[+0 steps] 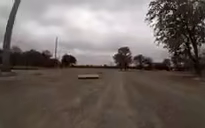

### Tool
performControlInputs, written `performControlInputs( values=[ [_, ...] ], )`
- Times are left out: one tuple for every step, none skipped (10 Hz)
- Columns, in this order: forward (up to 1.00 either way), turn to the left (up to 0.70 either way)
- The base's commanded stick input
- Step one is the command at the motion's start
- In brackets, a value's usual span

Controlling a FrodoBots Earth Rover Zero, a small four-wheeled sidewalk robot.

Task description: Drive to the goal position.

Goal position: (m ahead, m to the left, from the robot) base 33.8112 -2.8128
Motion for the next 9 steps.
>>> performControlInputs(
  values=[
    [0.70,-0.01],
    [0.70,-0.01],
    [0.70,-0.01],
    [0.70,-0.01],
    [0.70,-0.01],
    [0.70,-0.01],
    [0.70,-0.01],
    [0.70,-0.01],
    [0.70,-0.01]
  ],
)
